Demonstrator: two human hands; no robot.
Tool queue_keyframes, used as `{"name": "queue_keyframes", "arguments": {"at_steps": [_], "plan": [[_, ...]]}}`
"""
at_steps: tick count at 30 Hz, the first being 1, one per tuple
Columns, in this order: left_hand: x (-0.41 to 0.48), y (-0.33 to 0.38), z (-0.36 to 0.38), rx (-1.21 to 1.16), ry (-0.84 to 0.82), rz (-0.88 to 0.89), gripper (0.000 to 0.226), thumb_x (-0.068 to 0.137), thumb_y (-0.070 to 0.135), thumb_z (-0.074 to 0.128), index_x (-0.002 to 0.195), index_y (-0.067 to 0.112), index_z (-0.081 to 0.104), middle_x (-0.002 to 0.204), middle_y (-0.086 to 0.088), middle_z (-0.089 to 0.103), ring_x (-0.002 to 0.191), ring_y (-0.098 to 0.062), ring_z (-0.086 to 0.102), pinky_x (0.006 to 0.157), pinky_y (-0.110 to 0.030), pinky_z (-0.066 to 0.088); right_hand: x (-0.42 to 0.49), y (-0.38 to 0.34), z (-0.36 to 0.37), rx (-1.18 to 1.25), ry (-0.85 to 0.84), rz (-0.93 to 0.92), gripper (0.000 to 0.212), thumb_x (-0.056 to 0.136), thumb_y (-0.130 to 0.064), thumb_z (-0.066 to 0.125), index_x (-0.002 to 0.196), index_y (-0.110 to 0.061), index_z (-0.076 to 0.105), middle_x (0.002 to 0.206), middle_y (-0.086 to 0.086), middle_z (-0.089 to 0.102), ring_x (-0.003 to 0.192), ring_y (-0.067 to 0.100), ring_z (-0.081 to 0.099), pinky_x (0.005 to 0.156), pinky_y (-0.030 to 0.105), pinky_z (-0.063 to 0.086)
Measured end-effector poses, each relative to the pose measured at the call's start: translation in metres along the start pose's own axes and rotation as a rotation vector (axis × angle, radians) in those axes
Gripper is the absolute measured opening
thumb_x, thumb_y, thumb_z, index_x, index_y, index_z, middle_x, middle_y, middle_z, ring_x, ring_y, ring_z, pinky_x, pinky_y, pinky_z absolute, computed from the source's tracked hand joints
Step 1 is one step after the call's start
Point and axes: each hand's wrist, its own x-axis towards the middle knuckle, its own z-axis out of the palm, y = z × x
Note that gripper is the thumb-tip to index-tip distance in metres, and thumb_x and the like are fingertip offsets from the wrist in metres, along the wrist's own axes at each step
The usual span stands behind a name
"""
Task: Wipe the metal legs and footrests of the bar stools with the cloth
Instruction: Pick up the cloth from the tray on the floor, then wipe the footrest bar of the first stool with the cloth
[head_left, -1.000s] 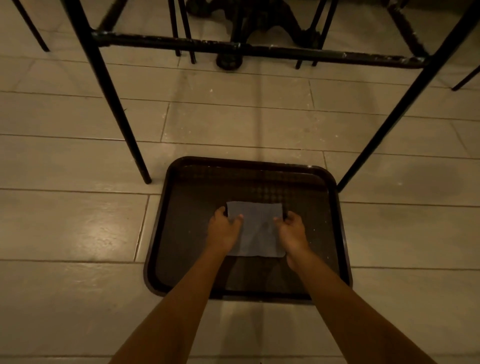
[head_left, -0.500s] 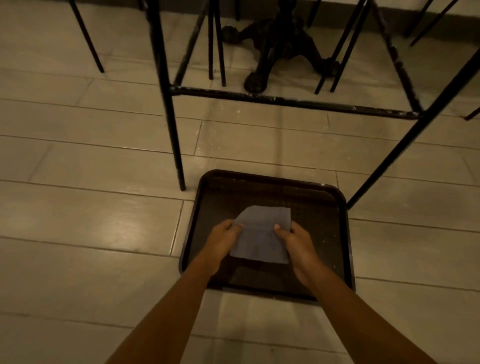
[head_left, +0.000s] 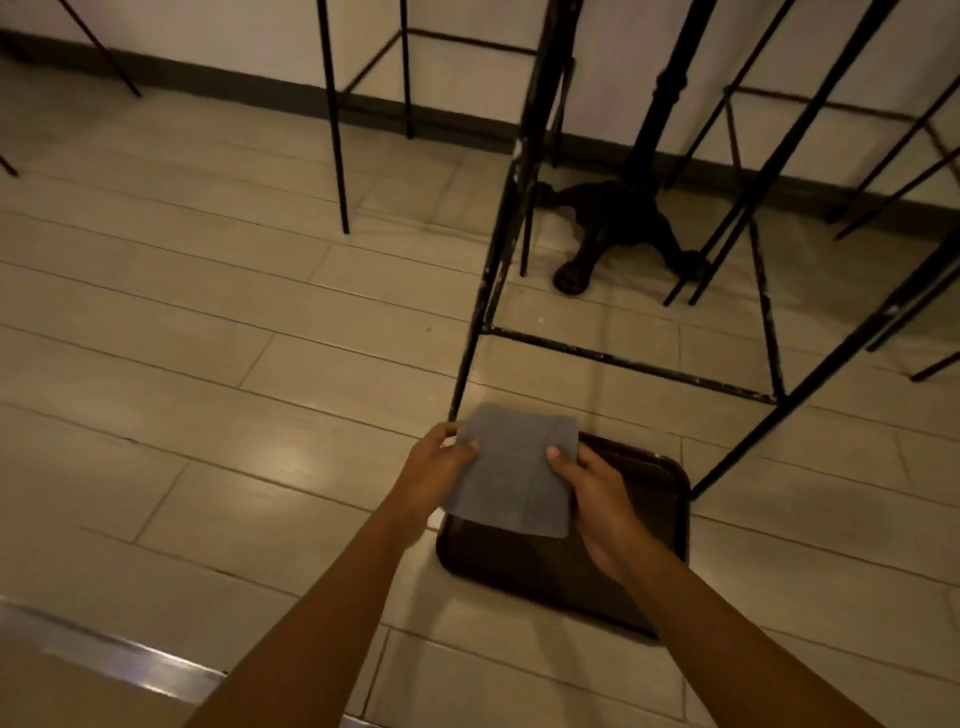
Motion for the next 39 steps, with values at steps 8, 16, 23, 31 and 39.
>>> {"name": "queue_keyframes", "arguments": {"at_steps": [8, 16, 23, 31, 39], "plan": [[-0.01, 0.059, -0.091, -0.015, -0.012, 0.036, 0.038, 0.09, 0.021, 0.058, 0.127, 0.02, 0.05, 0.12, -0.006, 0.058, 0.107, -0.025, 0.057, 0.085, -0.037, 0.05, -0.018, -0.043, 0.095, 0.051, 0.035, -0.042, 0.015, 0.091, -0.024, 0.053, 0.102, -0.024, 0.063, 0.105, 0.001, 0.067, 0.097, 0.02, 0.064, 0.085, 0.042, 0.053], [0.006, 0.119, -0.19, 0.102, -0.178, -0.004, 0.05, 0.078, 0.029, 0.072, 0.123, 0.018, 0.055, 0.117, -0.007, 0.062, 0.103, -0.025, 0.06, 0.091, -0.046, 0.051, -0.025, -0.081, 0.201, 0.178, 0.125, -0.112, 0.028, 0.091, -0.02, 0.053, 0.116, -0.013, 0.06, 0.11, 0.008, 0.068, 0.099, 0.024, 0.065, 0.082, 0.039, 0.054], [0.041, 0.167, -0.223, 0.231, -0.264, -0.002, 0.051, 0.075, 0.037, 0.073, 0.118, 0.012, 0.059, 0.108, -0.007, 0.066, 0.097, -0.023, 0.063, 0.086, -0.036, 0.053, -0.003, -0.113, 0.248, 0.185, 0.204, -0.167, 0.022, 0.091, -0.021, 0.053, 0.111, -0.016, 0.061, 0.107, 0.008, 0.068, 0.096, 0.022, 0.066, 0.083, 0.038, 0.055], [0.098, 0.214, -0.213, 0.217, -0.363, 0.036, 0.035, 0.08, 0.037, 0.069, 0.109, 0.018, 0.063, 0.1, 0.0, 0.067, 0.089, -0.014, 0.063, 0.071, -0.026, 0.051, 0.049, -0.146, 0.253, 0.212, 0.373, -0.202, 0.015, 0.088, -0.023, 0.058, 0.101, -0.02, 0.065, 0.104, 0.008, 0.069, 0.096, 0.025, 0.066, 0.087, 0.046, 0.054], [0.175, 0.268, -0.192, 0.273, -0.407, 0.045, 0.049, 0.076, 0.044, 0.07, 0.118, 0.021, 0.06, 0.113, -0.003, 0.065, 0.103, -0.022, 0.06, 0.095, -0.044, 0.048, 0.113, -0.188, 0.25, 0.222, 0.497, -0.244, 0.028, 0.088, -0.024, 0.059, 0.112, -0.011, 0.064, 0.105, 0.01, 0.07, 0.097, 0.025, 0.066, 0.084, 0.04, 0.055]]}}
